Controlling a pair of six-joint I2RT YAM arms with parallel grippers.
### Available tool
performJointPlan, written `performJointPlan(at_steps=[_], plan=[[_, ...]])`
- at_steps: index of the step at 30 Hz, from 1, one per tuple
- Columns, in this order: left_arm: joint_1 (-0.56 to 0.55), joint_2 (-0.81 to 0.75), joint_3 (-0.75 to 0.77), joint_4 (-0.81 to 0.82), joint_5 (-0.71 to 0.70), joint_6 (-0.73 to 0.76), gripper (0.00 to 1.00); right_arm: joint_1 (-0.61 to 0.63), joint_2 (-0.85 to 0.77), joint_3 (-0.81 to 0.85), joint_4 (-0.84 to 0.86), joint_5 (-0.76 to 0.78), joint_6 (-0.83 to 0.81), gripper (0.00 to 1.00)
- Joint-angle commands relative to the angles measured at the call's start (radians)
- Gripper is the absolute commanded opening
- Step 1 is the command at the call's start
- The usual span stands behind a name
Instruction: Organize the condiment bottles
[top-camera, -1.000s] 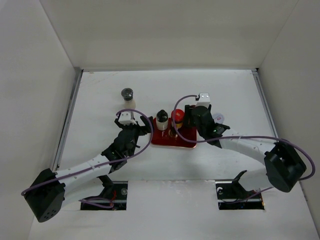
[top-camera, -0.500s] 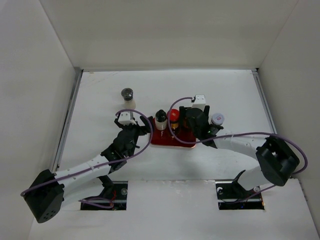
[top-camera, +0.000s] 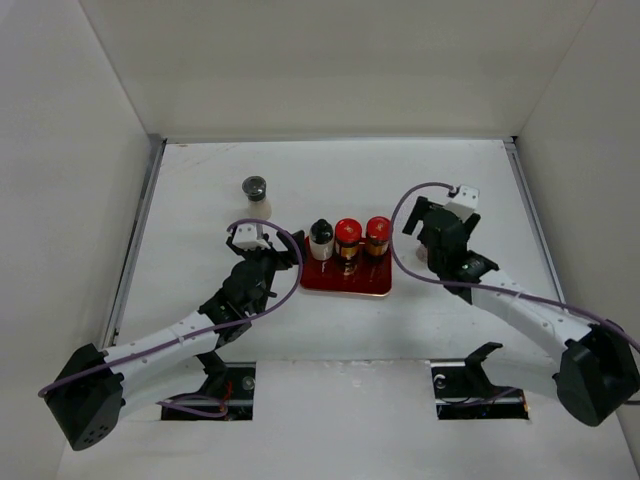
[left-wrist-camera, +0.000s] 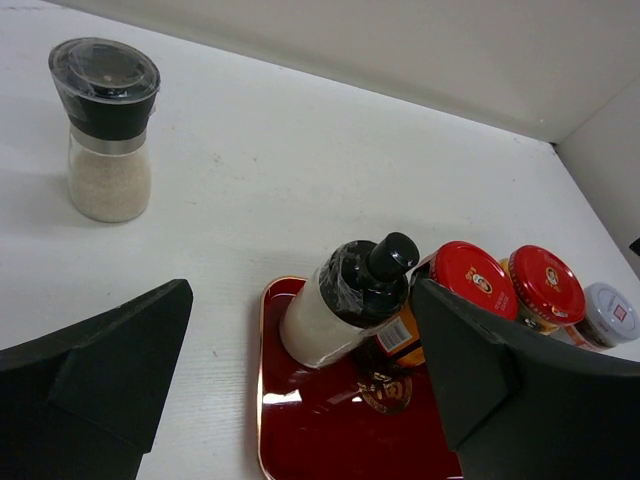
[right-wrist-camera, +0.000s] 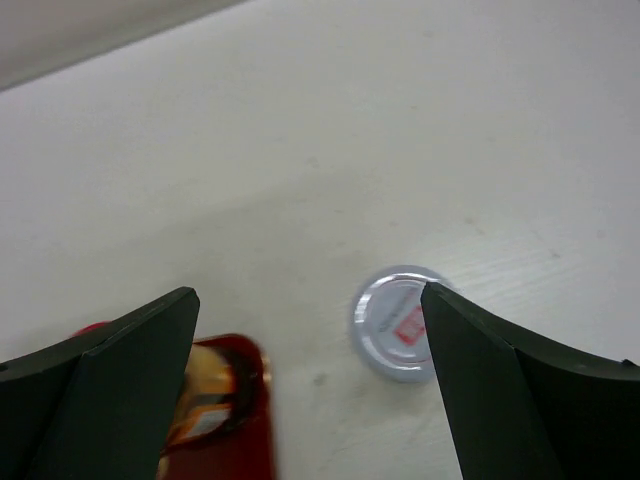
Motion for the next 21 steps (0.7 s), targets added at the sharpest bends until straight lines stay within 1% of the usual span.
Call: performJointPlan(at_steps=[1, 12, 15, 17, 18, 21], plan=[[0.004, -0.008, 0.008, 0.028, 0.010, -0.010, 0.94, -0.077, 0.042, -0.018, -0.093, -0.010, 0.050, 1.00], [0.005, -0.002, 0.006, 0.031, 0.010, -0.010, 0.93, -0.116, 0.247, -0.010, -0.011, -0.084, 0.119, 0.99], [0.002, -0.008, 0.005, 0.036, 0.010, -0.010, 0.93, -0.119, 0.244, -0.038, 0.004, -0.092, 0.145, 0.84], [0.010, -0.002, 0.005, 0.033, 0.010, -0.010, 0.93, -0.116, 0.209, -0.064, 0.018, -0.080, 0.156, 0.69], [0.010, -0.001, 0.008, 0.028, 0.010, -0.010, 0.93, -0.113, 0.179, -0.076, 0.019, -0.069, 0.161, 0.64], [0.012, -0.013, 0.006, 0.028, 0.007, -0.010, 0.93, -0.056, 0.067, -0.111, -0.010, -0.015, 0.155, 0.57]])
